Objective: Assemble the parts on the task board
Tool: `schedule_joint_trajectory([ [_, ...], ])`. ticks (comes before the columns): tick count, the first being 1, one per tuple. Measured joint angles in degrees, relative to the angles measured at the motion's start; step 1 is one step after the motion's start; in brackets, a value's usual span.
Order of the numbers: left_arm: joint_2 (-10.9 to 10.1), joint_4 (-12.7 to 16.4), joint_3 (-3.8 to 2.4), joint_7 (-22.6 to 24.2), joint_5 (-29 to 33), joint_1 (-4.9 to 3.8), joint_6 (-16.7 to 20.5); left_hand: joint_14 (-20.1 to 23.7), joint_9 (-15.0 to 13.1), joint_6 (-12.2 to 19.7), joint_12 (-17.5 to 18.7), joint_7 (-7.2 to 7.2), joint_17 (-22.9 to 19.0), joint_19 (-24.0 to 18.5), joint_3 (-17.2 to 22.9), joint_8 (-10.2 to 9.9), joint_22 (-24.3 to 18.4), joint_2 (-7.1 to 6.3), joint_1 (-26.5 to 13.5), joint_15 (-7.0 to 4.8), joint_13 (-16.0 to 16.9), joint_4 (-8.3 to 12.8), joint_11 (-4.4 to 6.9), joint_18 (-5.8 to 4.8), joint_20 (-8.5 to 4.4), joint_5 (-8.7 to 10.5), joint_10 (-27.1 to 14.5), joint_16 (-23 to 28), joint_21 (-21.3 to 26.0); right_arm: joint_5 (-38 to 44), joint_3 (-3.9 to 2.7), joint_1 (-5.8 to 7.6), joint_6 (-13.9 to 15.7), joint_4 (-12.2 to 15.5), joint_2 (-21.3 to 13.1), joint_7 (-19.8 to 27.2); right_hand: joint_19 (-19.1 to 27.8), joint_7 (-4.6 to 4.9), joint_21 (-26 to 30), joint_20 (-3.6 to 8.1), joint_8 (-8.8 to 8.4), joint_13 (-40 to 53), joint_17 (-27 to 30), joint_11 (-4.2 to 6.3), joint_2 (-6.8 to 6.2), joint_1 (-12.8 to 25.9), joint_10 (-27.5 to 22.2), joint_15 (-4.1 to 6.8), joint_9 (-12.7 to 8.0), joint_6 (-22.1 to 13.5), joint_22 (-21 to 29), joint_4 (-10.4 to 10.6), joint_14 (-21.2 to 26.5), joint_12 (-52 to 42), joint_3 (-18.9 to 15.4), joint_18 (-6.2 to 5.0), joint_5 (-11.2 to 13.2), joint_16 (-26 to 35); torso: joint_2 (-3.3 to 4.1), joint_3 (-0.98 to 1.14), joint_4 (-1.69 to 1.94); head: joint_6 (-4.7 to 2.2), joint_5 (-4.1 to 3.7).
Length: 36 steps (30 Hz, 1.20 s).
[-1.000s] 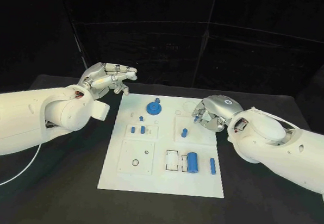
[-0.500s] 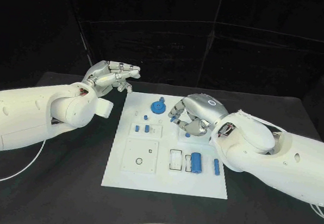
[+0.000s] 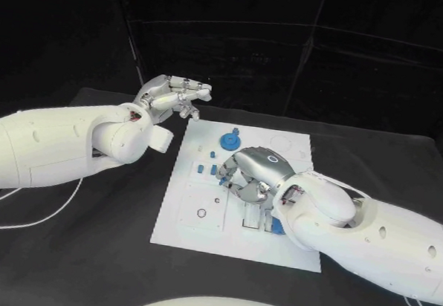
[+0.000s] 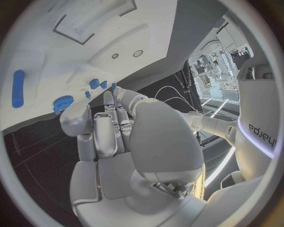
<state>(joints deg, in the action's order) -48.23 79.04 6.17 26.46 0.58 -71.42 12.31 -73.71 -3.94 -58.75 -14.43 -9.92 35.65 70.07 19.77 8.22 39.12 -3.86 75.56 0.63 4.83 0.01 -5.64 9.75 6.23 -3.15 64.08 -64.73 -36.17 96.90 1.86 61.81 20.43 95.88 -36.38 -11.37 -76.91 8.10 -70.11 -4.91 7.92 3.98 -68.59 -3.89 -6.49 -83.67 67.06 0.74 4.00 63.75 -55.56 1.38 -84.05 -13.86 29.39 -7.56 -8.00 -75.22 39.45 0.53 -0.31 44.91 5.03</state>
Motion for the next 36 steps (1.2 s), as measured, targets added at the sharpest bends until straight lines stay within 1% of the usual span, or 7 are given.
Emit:
schedule_joint_trajectory([
  [3, 0.19, -0.02, -0.01, 0.01, 0.0, -0.02, 0.0, 0.0, 0.0, 0.0, 0.0, 0.0, 0.0, 0.0, 0.0, 0.0, 0.0, 0.0, 0.0, 0.0, 0.0, 0.0, 0.0, 0.0, 0.0, 0.0, 0.0, 0.0, 0.0, -0.04, 0.04, -0.17, -0.96, -0.9, 0.82, 0.23, 0.0, 0.0, -0.16, 0.0, 0.0, 0.0, 0.13, 0.0, 0.0, 0.0, 0.0, 0.0, -0.01, 0.0, -0.02, -0.01, 0.0, 0.22, 0.01, 0.0, 0.0, 0.0, -0.01, -0.01, 0.1, 0.21, 0.4],
  [6, 0.36, -0.02, -0.01, 0.01, 0.0, -0.02, 0.0, 0.0, 0.0, 0.01, 0.0, -0.01, 0.0, 0.0, 0.0, 0.0, 0.0, 0.0, 0.0, 0.0, 0.0, 0.0, -0.01, -0.01, 0.0, 0.0, -0.01, 0.0, 0.0, -0.04, 0.3, -0.27, -1.97, -1.49, 1.37, 0.39, 0.0, 0.0, -0.17, 0.0, -0.01, 0.0, 0.19, 0.0, 0.01, 0.01, 0.0, 0.0, -0.02, -0.01, -0.08, -0.01, 0.0, 0.22, 0.01, 0.0, 0.0, 0.0, -0.03, -0.03, 0.18, 0.41, 0.91],
  [8, 0.45, -0.02, -0.01, 0.01, -0.01, -0.02, 0.0, 0.0, 0.0, 0.2, 0.0, -0.2, -0.07, 0.0, 0.0, 0.0, 0.0, 0.0, 0.0, 0.0, 0.0, 0.0, -0.21, -0.01, 0.0, 0.0, -0.21, 0.0, 0.0, -0.04, 0.52, -0.36, -2.71, -1.78, 1.69, 0.51, 0.0, -0.01, -0.17, 0.0, -0.02, 0.0, 0.19, 0.0, 0.25, 0.25, 0.0, 0.0, -0.04, -0.03, -0.07, -0.01, 0.0, 0.22, 0.01, 0.0, 0.0, 0.0, -0.02, -0.02, 0.18, 0.6, 1.28],
  [11, 0.59, -0.09, -0.01, 0.01, -0.01, -0.02, 0.0, 0.0, 0.0, 0.21, 0.0, -0.21, -0.07, 0.0, 0.0, 0.0, 0.0, 0.0, 0.0, 0.0, 0.0, 0.0, -0.13, -0.01, 0.0, 0.0, -0.28, 0.0, 0.0, -0.03, 0.72, -0.45, -3.62, -2.07, 2.06, 0.63, 0.0, -0.03, -0.17, 0.0, -0.16, 0.0, 0.24, 0.0, 0.03, 0.49, 0.0, 0.0, -0.03, -0.04, -0.15, -0.01, 0.0, 0.22, 0.01, 0.0, 0.0, 0.0, -0.02, 0.02, 0.14, 0.96, 1.85],
  [16, 0.8, -0.17, -0.01, 0.01, -0.01, -0.02, -0.02, 0.0, 0.0, 0.21, 0.0, -0.2, -0.07, 0.0, 0.0, 0.0, 0.01, 0.0, 0.0, 0.0, 0.0, 0.0, 0.0, -0.01, 0.0, 0.0, -0.42, 0.0, 0.0, 0.06, 0.91, -0.62, -4.79, -2.5, 2.35, 0.73, 0.0, -0.03, -0.16, 0.0, -0.17, 0.0, 0.24, -0.01, 0.03, 0.49, -0.01, 0.0, 0.01, -0.05, -0.15, -0.01, 0.0, 0.22, 0.01, 0.0, 0.01, 0.0, -0.02, 0.04, 0.1, 1.14, 2.44],
  [24, 0.89, -0.23, -0.01, 0.01, -0.02, -0.02, -0.02, 0.0, 0.0, 0.42, -0.23, 0.0, -0.19, 0.0, -0.41, 0.0, -0.11, 0.0, 0.0, 0.0, 0.0, -0.09, 0.0, -0.02, 0.0, 0.0, -0.42, 0.0, 0.22, 0.36, 1.78, -0.85, -6.15, -3.14, 2.61, 0.74, 0.01, -0.04, -0.16, 0.0, -0.18, 0.0, 0.24, -0.01, 0.03, 0.49, -0.01, 0.0, 0.0, -0.06, -0.14, -0.01, 0.0, 0.22, 0.01, 0.0, 0.01, 0.0, -0.07, 0.0, 0.1, 1.41, 2.89],
  [36, 0.9, -0.28, -0.01, 0.02, -0.02, -0.02, -0.02, 0.0, 0.0, 0.41, -0.23, 0.0, -0.19, 0.0, -0.58, 0.0, -0.17, 0.0, 0.0, 0.0, 0.0, -0.26, 0.0, -0.04, 0.0, 0.0, -0.42, 0.0, 0.22, 0.93, 1.9, -0.84, -6.76, -3.78, 2.94, 0.74, 0.01, -0.11, -0.16, 0.0, -0.39, 0.0, 0.29, -0.01, 0.01, 0.47, -0.01, 0.0, 0.0, -0.14, -0.23, -0.01, 0.0, 0.22, 0.01, 0.0, 0.01, 0.0, -0.09, -0.01, 0.08, 1.63, 3.03],
])
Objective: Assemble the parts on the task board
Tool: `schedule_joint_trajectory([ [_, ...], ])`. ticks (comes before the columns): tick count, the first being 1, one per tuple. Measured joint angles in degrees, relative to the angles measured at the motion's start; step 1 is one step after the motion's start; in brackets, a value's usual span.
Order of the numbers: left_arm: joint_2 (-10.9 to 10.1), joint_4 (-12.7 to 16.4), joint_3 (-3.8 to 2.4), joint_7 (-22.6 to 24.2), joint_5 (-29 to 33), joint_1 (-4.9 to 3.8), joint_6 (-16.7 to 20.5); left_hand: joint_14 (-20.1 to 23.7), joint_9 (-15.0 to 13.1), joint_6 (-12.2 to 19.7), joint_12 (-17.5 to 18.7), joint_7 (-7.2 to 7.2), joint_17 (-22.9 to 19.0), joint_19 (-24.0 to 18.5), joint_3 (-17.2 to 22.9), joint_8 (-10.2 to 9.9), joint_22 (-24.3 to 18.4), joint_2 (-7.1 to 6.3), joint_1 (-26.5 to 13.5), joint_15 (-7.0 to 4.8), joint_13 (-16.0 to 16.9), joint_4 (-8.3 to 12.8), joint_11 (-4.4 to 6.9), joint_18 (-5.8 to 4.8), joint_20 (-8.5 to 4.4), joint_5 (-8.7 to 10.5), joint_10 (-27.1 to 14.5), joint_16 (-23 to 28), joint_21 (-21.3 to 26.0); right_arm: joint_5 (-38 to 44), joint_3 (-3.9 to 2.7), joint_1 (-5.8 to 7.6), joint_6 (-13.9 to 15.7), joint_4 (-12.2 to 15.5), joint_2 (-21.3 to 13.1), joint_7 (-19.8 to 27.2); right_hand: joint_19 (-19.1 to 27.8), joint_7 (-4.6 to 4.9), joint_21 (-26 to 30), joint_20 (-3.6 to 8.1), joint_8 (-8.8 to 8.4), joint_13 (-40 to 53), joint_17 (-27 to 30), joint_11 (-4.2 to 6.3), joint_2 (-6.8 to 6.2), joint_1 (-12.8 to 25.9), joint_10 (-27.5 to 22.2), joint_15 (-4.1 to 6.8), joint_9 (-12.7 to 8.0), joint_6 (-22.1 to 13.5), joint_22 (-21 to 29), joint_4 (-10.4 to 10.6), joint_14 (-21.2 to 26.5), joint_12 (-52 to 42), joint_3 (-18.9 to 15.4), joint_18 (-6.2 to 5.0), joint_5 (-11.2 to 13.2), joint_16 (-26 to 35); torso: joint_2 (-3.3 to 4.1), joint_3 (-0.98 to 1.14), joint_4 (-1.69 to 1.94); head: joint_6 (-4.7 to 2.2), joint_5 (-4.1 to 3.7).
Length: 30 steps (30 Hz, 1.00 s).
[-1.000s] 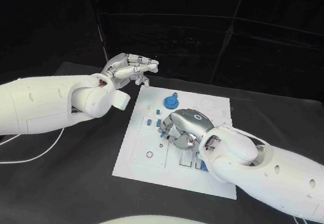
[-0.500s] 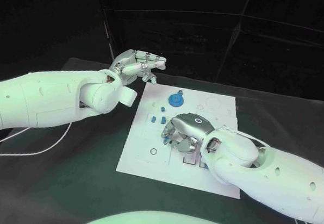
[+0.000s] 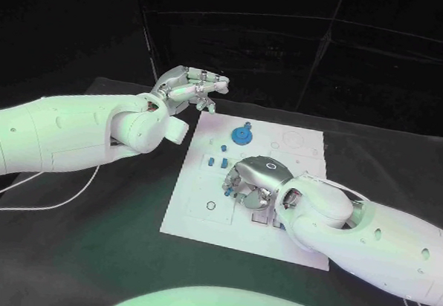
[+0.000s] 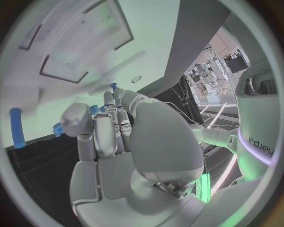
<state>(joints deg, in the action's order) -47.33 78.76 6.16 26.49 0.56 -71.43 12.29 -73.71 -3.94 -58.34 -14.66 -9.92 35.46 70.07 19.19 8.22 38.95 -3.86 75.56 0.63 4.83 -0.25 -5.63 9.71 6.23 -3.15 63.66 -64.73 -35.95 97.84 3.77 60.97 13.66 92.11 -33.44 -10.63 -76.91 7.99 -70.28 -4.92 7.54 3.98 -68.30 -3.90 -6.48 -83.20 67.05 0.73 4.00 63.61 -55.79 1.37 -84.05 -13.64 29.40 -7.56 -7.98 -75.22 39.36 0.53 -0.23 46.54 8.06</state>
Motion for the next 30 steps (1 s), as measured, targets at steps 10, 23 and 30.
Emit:
schedule_joint_trajectory([
  [10, 0.0, -0.12, 0.0, -0.02, 0.0, 0.0, -0.04, 0.0, 0.0, 0.0, 0.0, 0.0, -0.12, 0.0, 0.01, 0.0, 0.01, 0.0, 0.0, 0.0, 0.0, 0.01, 0.0, 0.0, 0.0, 0.0, 0.0, 0.0, 0.0, 0.45, 0.09, -0.06, -0.05, -0.38, 0.36, -0.08, 0.0, -0.01, 0.0, 0.0, -0.07, 0.0, 0.0, 0.0, -0.01, -0.01, 0.0, 0.0, -0.02, -0.01, 0.01, 0.0, 0.0, 0.0, 0.0, 0.0, 0.01, 0.0, 0.02, 0.01, -0.02, 0.17, 0.02],
  [23, 0.08, -0.17, 0.0, -0.11, -0.01, 0.0, -0.18, 0.2, 0.0, 0.2, 0.0, -0.2, -0.19, 0.0, 0.01, 0.0, -0.04, 0.0, 0.0, 0.2, 0.0, 0.01, -0.2, -0.02, 0.0, 0.0, -0.2, 0.0, 0.0, 1.17, 0.11, -0.09, -0.41, -0.66, 0.99, -0.57, 0.0, 0.06, 0.0, 0.0, -0.12, 0.01, 0.07, 0.0, -0.1, 0.08, 0.0, 0.0, -0.03, 0.06, -0.03, -0.19, 0.0, 0.23, 0.19, 0.0, 0.01, 0.0, 0.02, 0.0, -0.02, 0.35, 0.08],
  [30, 0.11, -0.16, 0.0, -0.14, -0.01, 0.0, -0.31, 0.2, 0.0, 0.2, 0.0, -0.2, -0.18, 0.0, -0.13, 0.0, -0.04, 0.0, 0.0, 0.2, 0.0, -0.14, -0.2, -0.03, 0.0, 0.0, -0.2, 0.0, 0.0, 1.85, 0.0, -0.05, -2.35, -0.85, 1.52, -1.57, 0.0, 0.15, 0.0, 0.0, -0.27, 0.02, 0.43, 0.0, -0.21, 0.96, 0.0, 0.0, 0.0, 0.16, -0.03, -0.39, 0.0, 0.34, 0.07, 0.0, 0.01, 0.0, 0.02, -0.03, -0.02, 0.44, 0.08],
])
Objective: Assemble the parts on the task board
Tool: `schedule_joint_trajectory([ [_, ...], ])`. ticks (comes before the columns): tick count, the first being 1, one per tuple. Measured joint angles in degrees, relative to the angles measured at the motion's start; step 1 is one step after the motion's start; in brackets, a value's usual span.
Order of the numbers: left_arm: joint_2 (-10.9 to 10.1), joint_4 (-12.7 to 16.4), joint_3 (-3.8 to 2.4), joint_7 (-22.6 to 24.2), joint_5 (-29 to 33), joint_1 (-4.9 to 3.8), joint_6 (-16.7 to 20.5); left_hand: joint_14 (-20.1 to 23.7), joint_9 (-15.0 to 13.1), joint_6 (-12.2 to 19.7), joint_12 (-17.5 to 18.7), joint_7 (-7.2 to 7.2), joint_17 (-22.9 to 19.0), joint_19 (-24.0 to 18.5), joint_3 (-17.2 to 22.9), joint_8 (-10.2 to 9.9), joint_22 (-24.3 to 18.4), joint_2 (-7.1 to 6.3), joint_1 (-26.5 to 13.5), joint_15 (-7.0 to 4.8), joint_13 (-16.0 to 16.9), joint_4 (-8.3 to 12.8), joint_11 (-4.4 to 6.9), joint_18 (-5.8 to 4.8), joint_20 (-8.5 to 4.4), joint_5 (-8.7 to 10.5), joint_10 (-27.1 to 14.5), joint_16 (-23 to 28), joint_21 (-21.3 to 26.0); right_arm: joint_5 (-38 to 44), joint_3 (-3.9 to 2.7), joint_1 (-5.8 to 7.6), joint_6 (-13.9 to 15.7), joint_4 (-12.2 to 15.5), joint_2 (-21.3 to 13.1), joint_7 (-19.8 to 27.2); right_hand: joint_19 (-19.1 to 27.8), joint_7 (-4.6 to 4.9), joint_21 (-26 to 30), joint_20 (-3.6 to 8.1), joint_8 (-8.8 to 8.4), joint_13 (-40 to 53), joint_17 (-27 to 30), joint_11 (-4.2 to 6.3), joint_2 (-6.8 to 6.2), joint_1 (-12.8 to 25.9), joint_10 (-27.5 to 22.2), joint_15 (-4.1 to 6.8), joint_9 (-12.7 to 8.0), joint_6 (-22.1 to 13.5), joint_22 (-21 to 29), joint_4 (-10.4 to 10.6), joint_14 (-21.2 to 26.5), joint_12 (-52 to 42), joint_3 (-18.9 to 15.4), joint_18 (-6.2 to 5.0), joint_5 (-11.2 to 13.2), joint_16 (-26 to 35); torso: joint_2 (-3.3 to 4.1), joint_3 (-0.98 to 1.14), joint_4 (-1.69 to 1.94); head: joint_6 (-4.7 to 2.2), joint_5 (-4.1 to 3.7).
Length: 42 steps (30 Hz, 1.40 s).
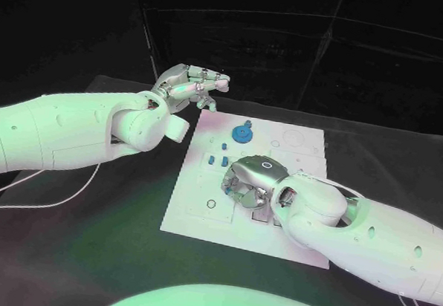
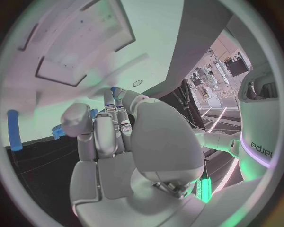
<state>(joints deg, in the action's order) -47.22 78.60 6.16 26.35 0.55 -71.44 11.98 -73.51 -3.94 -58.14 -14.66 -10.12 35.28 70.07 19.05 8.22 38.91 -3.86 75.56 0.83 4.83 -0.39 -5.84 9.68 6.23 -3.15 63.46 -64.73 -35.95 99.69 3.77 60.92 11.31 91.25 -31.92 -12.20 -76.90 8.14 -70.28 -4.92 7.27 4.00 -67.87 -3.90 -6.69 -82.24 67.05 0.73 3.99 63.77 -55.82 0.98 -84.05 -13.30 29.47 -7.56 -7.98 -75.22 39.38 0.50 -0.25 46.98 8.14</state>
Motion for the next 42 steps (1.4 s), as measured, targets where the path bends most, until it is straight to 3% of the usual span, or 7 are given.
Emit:
schedule_joint_trajectory([
  [7, -0.01, -0.03, 0.0, -0.01, 0.0, 0.0, -0.16, 0.0, 0.0, 0.0, 0.0, 0.0, -0.11, 0.21, 0.0, 0.0, -0.06, 0.0, 0.0, 0.0, 0.0, 0.0, 0.0, -0.01, 0.21, 0.0, 0.0, 0.0, 0.0, 0.48, -0.09, 0.11, -1.1, 0.0, 0.21, -0.59, 0.0, -0.01, 0.0, 0.0, -0.02, 0.0, 0.34, 0.0, -0.21, 0.26, 0.0, 0.0, 0.0, -0.01, 0.12, 0.07, 0.0, 0.3, -0.26, 0.0, -0.01, 0.34, -0.03, 0.01, 0.0, 0.05, 0.01],
  [13, -0.02, -0.05, 0.0, -0.02, 0.0, 0.0, -0.33, 0.0, 0.0, 0.0, -0.22, 0.0, -0.2, 0.21, -0.17, 0.0, -0.08, 0.0, 0.0, 0.0, 0.0, 0.15, 0.0, 0.0, 0.21, 0.0, 0.0, 0.0, 0.21, 0.79, -0.09, 0.14, -1.31, -0.31, 0.32, -1.05, 3.56, 2.01, 3.34, -1.31, -2.85, -0.17, 4.54, -2.14, -2.15, 2.95, -5.75, -1.62, -0.3, -4.43, 5.7, 0.58, 0.1, 3.43, -1.72, 0.0, -0.18, 3.59, -0.03, 0.02, 0.0, 0.08, 0.02],
  [17, -0.04, -0.05, 0.0, -0.05, 0.0, -0.01, -0.51, 0.0, 0.0, 0.0, -0.23, 0.0, -0.35, 0.21, -0.32, 0.0, -0.12, 0.0, 0.0, 0.0, 0.0, 0.01, 0.0, 0.0, 0.21, 0.0, -0.42, 0.0, 0.21, 0.85, -0.02, 0.12, -0.91, -0.3, 0.32, -1.22, 7.13, 2.28, 7.37, -2.16, -3.5, -0.33, 8.94, -2.96, -2.85, 3.65, -9.37, -2.39, -0.29, -7.47, 11.58, 0.56, 1.87, 4.43, -3.43, -0.01, -0.18, 6.79, -0.03, 0.02, 0.0, -0.01, 0.02],
  [19, -0.05, -0.06, 0.0, -0.08, -0.01, -0.01, -0.6, 0.0, 0.0, 0.21, -0.23, -0.21, -0.42, 0.21, -0.32, 0.0, -0.19, 0.0, 0.0, 0.0, 0.0, 0.0, 0.0, 0.0, 0.21, 0.0, -0.42, 0.0, 0.21, 0.86, 0.04, 0.02, -0.44, -0.15, 0.14, -1.35, 8.12, 2.32, 8.51, -2.38, -3.5, -0.34, 10.09, -3.04, -2.87, 3.66, -10.45, -2.47, -0.29, -8.32, 13.15, 0.52, 2.48, 4.29, -4.18, -0.93, -0.18, 7.55, -0.03, 0.03, 0.0, -0.08, 0.01],
  [34, -0.21, -0.26, 0.0, -0.32, -0.01, -0.01, -1.0, 0.0, 0.0, 0.42, -0.23, 0.0, -0.51, 0.21, -0.65, 0.0, -0.19, 0.0, 0.0, 0.0, 0.0, -0.01, 0.0, -0.01, 0.21, 0.0, -0.41, 0.0, 0.21, 1.48, 0.07, -0.27, 6.39, 6.6, -7.44, -1.91, 7.26, 2.42, 7.75, -2.35, -3.11, 0.08, 11.02, -2.92, -2.79, 3.99, -10.33, -2.25, 0.01, -7.36, 11.51, 1.16, 2.26, 0.84, -6.53, -0.92, -0.84, 7.32, -0.15, 0.03, -0.02, -0.72, -0.32],
  [36, -0.21, -0.27, 0.0, -0.34, -0.01, -0.01, -1.04, 0.0, 0.0, 0.42, -0.23, 0.0, -0.5, 0.2, -0.65, 0.0, -0.19, 0.0, 0.0, 0.0, 0.0, -0.01, 0.0, -0.01, 0.21, 0.0, -0.41, 0.0, 0.21, 1.57, -0.23, -0.24, 6.96, 7.79, -9.01, -2.01, 7.26, 2.21, 7.75, -2.34, -2.87, 0.08, 11.02, -2.83, -2.79, 3.99, -10.24, -2.25, 0.01, -7.16, 11.48, 1.21, 2.26, 0.71, -6.59, -0.92, -0.84, 7.32, -0.15, 0.03, -0.04, -0.98, -0.71],
  [42, -0.2, -0.27, 0.0, -0.41, -0.01, -0.01, -1.19, 0.2, 0.0, 0.42, -0.23, 0.0, -0.5, 0.2, -0.64, 0.0, -0.25, 0.0, 0.0, 0.2, 0.0, -0.01, 0.0, -0.01, 0.21, 0.0, -0.41, 0.0, 0.45, 1.66, -2.45, 1.45, 7.33, 8.33, -12.88, -3.33, 8.02, 1.67, 9.96, -2.22, -3.5, -0.17, 14.2, -2.54, -3.32, 4.52, -13.26, -1.94, -0.19, -8.93, 14.81, 2.53, 2.56, 0.66, -10.31, -0.91, 1.57, 9.06, -0.15, 0.02, -0.08, -1.95, -2.33],
])
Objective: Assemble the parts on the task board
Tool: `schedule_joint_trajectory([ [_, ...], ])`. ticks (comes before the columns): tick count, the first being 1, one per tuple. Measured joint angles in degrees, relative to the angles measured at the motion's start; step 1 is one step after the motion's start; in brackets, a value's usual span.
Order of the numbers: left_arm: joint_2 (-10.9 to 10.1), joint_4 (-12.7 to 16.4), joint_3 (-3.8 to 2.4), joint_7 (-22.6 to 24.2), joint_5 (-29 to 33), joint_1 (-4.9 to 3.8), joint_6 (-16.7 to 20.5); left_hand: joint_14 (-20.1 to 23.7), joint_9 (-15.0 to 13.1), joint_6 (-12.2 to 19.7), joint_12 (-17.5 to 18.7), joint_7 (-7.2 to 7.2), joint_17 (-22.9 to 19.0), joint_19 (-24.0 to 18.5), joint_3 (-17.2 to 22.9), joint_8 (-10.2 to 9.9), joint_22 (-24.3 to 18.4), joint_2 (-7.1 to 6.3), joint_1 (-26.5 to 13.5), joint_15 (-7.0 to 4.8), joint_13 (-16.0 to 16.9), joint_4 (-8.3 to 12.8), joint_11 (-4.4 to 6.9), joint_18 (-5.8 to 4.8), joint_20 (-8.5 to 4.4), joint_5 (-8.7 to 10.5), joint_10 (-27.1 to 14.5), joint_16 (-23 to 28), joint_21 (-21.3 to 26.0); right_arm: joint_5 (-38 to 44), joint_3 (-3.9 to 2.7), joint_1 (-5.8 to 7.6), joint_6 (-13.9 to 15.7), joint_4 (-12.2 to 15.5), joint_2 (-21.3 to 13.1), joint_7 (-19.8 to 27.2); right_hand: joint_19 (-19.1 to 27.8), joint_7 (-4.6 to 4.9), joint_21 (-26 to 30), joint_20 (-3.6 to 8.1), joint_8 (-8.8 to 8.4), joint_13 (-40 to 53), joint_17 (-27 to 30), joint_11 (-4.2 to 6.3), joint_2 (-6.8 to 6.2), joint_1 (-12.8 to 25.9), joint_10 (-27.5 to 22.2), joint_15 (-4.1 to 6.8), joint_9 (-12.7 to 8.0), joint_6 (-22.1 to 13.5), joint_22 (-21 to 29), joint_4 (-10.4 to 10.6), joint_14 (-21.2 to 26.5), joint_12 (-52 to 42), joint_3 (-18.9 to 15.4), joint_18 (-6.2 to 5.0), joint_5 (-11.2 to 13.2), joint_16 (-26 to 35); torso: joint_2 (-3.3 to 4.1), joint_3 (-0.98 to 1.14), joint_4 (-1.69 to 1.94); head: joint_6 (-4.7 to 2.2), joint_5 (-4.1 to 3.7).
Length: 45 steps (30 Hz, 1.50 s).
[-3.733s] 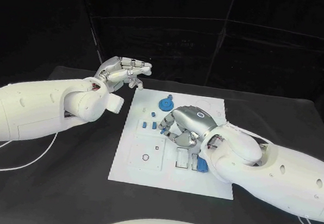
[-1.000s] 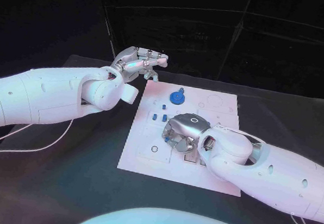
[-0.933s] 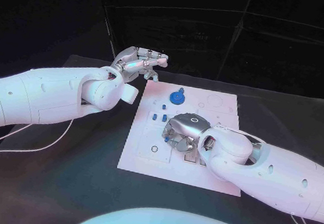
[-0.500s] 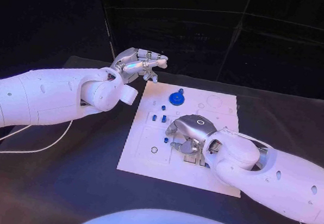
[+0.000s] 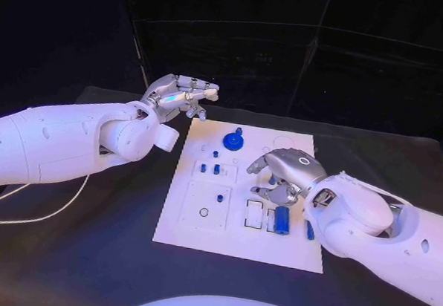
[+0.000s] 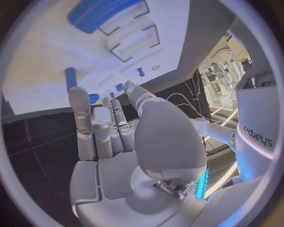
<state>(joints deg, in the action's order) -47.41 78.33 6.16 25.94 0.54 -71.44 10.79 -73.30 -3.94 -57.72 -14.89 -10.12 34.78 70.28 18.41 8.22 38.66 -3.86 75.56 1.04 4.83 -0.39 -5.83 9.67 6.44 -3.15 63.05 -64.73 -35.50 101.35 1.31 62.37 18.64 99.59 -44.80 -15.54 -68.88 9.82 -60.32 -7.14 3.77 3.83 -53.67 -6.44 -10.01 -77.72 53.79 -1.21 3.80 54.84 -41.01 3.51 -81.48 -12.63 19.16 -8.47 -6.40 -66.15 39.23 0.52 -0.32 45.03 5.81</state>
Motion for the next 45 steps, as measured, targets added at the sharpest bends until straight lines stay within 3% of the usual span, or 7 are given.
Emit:
schedule_joint_trajectory([
  [7, 0.03, -0.07, 0.0, -0.09, 0.0, 0.0, -0.17, 0.0, 0.0, 0.0, 0.0, 0.0, 0.0, 0.0, 0.0, 0.0, 0.0, 0.0, 0.0, 0.0, 0.0, 0.0, 0.0, 0.0, 0.0, 0.0, 0.0, 0.0, 0.0, -0.65, -0.52, 1.65, -1.66, -2.16, -2.71, -1.43, 0.0, -0.23, 1.28, 0.0, 0.0, 0.01, 2.29, -0.01, 0.33, -2.47, -2.02, 0.0, 0.0, -0.46, 1.33, 2.52, 0.0, -1.5, -5.96, 0.0, 0.05, 0.84, 0.07, 0.01, -0.01, -0.81, -1.03],
  [18, 0.34, -0.2, 0.01, -0.16, 0.0, 0.0, -0.36, 0.0, 0.0, 0.0, 0.0, 0.0, 0.01, 0.0, 0.0, 0.0, 0.01, 0.0, 0.0, 0.0, 0.0, 0.0, 0.0, 0.0, 0.0, 0.0, 0.0, 0.0, 0.0, -2.24, -0.52, 1.95, -5.52, -4.29, -1.65, -1.76, 0.0, -0.23, 1.56, 0.0, 0.0, 0.01, 3.14, -0.01, 1.39, -3.97, -2.01, 0.0, 0.0, -0.46, 1.89, 3.1, 0.0, -2.31, -6.53, 0.0, -0.43, 1.31, 0.19, 0.05, 0.13, -1.01, -1.28],
  [20, 0.34, -0.22, 0.01, -0.17, 0.0, 0.0, -0.38, 0.0, 0.0, 0.0, 0.0, 0.0, 0.01, 0.0, 0.0, 0.0, 0.01, 0.0, 0.0, 0.0, 0.0, 0.0, 0.0, 0.0, 0.0, 0.0, 0.0, 0.0, 0.0, -2.47, -0.52, 1.97, -6.23, -4.67, -1.28, -1.75, -0.33, -0.23, 1.56, 0.33, 0.0, 0.01, 3.14, 0.44, 1.75, -4.32, -1.51, 0.03, 0.01, -0.46, 1.7, 3.1, -0.04, -2.97, -6.53, 0.01, -0.46, 1.31, 0.19, 0.04, 0.14, -0.96, -1.29],
  [25, 0.33, -0.23, 0.01, -0.18, 0.0, 0.0, -0.41, 0.0, 0.0, 0.0, 0.0, 0.0, -0.04, 0.0, 0.0, 0.0, 0.01, 0.0, 0.0, 0.0, 0.0, 0.0, 0.0, 0.0, 0.0, 0.0, 0.0, 0.0, 0.0, -3.11, -0.5, 1.98, -7.78, -5.09, -0.62, -1.56, -1.5, -0.54, 1.12, 0.59, 0.0, -0.02, 2.55, 0.7, 2.59, -5.16, 1.24, 0.72, 0.07, -0.14, 0.42, 3.1, -0.72, -3.72, -6.53, 0.0, -0.79, 0.88, 0.21, 0.01, 0.14, -0.74, -1.08],
  [35, 0.29, -0.28, 0.01, -0.28, -0.01, 0.01, -0.47, 0.0, 0.0, -0.01, 0.0, 0.0, -0.13, 0.0, 0.01, 0.0, -0.05, 0.0, 0.0, 0.0, 0.0, 0.0, -0.21, 0.0, 0.0, 0.0, -0.2, 0.0, 0.0, -4.39, -0.5, 1.99, -9.8, -5.81, -0.02, -0.89, -5.18, -1.11, -3.08, 1.21, 0.39, -0.25, -1.03, 1.55, 4.1, -6.67, 7.62, 1.15, 0.17, 2.16, -5.39, 3.76, -2.41, -3.99, -3.22, 0.01, -0.9, -2.11, 0.19, -0.01, 0.14, -0.43, -0.87],
  [45, 0.33, -0.24, 0.01, -0.35, -0.01, 0.01, -0.54, -0.01, 0.0, -0.01, 0.0, 0.0, -0.12, 0.0, 0.01, 0.0, -0.05, 0.0, 0.0, 0.0, 0.0, 0.0, -0.21, 0.0, 0.0, 0.0, -0.2, 0.0, -0.01, -4.89, -0.5, 2.01, -10.72, -6.79, 0.29, -0.74, -6.18, -1.01, -5.09, 1.42, 0.39, -0.27, -2.88, 1.84, 4.37, -6.97, 10.11, 1.22, 0.16, 3.9, -8.25, 3.31, -2.47, -1.99, 0.83, 0.0, -0.36, -3.4, 0.15, 0.04, 0.09, -0.3, -0.83],
])
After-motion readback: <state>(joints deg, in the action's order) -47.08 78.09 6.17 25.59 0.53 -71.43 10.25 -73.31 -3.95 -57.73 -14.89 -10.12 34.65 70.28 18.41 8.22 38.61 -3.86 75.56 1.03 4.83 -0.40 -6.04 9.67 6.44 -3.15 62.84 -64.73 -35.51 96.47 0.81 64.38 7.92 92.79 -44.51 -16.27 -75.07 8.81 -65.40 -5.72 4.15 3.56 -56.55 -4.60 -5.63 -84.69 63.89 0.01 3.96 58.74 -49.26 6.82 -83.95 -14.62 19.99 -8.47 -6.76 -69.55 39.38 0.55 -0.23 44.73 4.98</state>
